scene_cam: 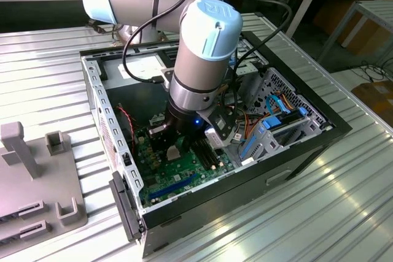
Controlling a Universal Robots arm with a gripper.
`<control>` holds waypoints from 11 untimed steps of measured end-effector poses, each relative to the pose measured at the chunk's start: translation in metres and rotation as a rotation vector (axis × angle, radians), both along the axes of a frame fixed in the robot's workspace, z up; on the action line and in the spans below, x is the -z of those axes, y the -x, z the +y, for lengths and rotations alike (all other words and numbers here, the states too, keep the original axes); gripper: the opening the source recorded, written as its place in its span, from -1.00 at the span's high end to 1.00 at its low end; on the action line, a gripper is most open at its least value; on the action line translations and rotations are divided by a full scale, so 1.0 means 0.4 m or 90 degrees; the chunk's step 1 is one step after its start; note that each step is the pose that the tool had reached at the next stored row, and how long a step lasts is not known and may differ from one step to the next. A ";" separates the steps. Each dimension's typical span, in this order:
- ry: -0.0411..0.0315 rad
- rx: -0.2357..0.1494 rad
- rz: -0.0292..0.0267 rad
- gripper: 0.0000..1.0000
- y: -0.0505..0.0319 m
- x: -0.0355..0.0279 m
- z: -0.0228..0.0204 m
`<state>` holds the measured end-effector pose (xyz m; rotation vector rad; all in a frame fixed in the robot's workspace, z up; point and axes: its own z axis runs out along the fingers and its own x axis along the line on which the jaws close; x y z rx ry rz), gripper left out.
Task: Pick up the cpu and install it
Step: 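Place the cpu into insertion slot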
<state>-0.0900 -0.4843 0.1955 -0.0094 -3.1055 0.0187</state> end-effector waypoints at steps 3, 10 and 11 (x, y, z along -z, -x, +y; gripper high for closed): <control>0.0004 0.000 0.0001 -0.22 0.000 0.000 0.000; 0.0053 0.000 0.0000 -0.22 0.002 -0.004 0.000; 0.0055 0.000 0.0000 -0.22 0.002 -0.004 0.000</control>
